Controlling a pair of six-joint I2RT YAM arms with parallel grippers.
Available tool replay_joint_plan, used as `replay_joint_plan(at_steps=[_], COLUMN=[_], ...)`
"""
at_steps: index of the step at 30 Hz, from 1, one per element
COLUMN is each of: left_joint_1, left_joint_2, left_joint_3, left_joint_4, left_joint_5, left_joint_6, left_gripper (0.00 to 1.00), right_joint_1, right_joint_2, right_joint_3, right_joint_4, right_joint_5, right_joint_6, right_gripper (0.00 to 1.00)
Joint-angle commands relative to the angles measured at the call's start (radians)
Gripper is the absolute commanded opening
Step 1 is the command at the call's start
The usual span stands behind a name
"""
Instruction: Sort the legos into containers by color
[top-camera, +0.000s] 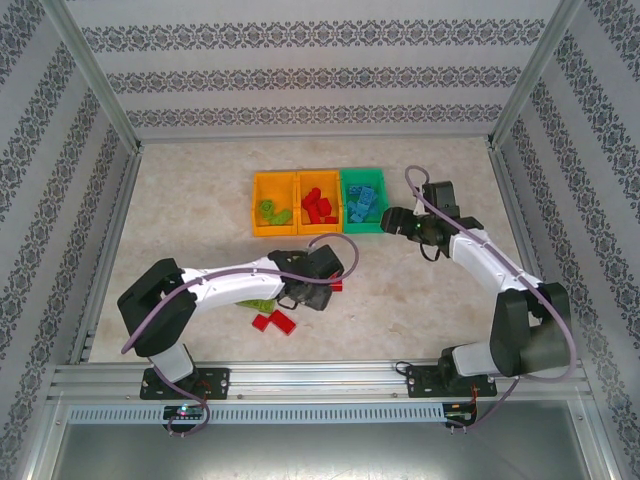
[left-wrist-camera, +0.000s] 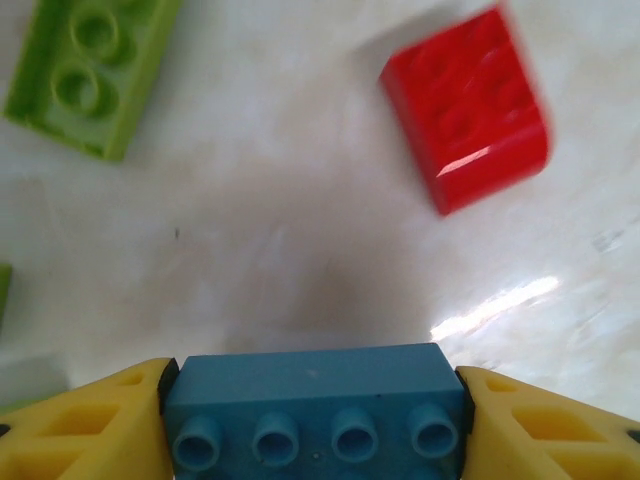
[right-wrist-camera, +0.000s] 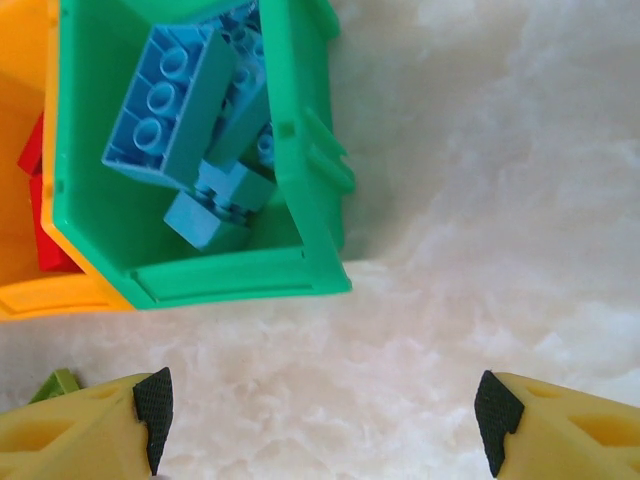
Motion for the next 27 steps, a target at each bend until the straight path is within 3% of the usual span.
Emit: replay_joint_plan(at_steps=[1, 13, 27], left_joint_1=[0.003, 0.144, 0.295], left_joint_2=[0.004, 0.142, 0.526], left_joint_3=[0.075, 0.421, 0.985], left_joint_4=[-0.033, 0.016, 0.001], left_joint_5=[-0.051, 0.021, 0.192], left_joint_6=[0.062, 0.230, 0.451], left_gripper=[0.44, 0.43, 0.42], right_joint_1=[-0.008, -0.012, -0.021], right_joint_2=[-0.042, -0.083, -0.066], right_joint_3=[-0.040, -0.140, -0.165], right_joint_4=[0.036, 0.064, 0.089], right_joint_5=[-0.002, 0.015, 0.015], right_joint_6=[-0.015, -0.005, 0.003], right_gripper=[0.82, 0.82, 0.82])
